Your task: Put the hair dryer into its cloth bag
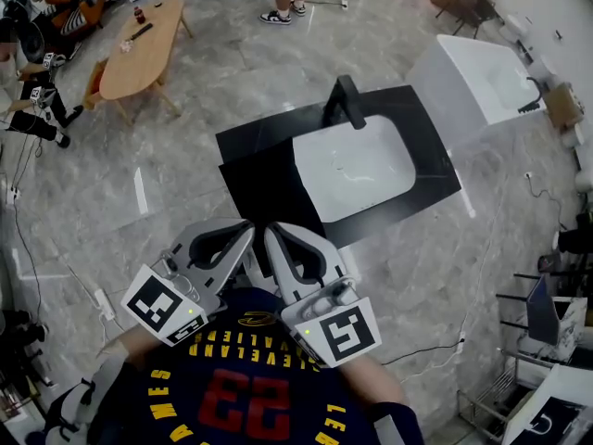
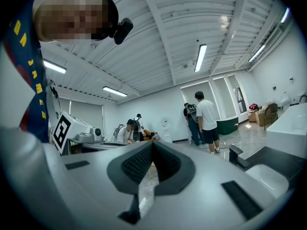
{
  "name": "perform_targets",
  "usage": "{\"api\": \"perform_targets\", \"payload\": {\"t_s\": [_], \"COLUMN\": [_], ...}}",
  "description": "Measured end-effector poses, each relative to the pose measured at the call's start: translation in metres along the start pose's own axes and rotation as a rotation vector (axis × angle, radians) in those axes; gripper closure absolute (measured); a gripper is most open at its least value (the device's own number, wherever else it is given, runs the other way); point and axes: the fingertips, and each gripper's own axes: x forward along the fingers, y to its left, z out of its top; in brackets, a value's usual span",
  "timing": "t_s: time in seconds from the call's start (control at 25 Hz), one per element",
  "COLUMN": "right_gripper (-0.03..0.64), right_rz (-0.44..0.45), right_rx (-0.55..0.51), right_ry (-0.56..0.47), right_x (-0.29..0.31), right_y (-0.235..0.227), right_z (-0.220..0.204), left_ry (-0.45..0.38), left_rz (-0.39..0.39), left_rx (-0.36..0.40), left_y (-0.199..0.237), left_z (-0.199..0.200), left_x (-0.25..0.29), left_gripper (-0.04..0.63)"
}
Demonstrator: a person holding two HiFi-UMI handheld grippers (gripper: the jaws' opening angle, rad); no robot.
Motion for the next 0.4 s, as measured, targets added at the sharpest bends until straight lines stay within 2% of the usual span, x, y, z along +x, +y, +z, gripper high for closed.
{"api": "perform_targets", "payload": {"t_s": [0.4], "right_gripper": [0.609], "right_rz": [-0.013], "right_rx": [-0.009], "right_ry": [-0.002], "right_x": [-0.0011], "right_y": [-0.0049], "right_z": [0.0044], "left_ry": [0.009], "left_rz": [-0.01], "left_rx": [-0.01], "left_y": [-0.0004], "left_z": [0.0042], "left_x": [0.0011], "left_gripper": [0.592]}}
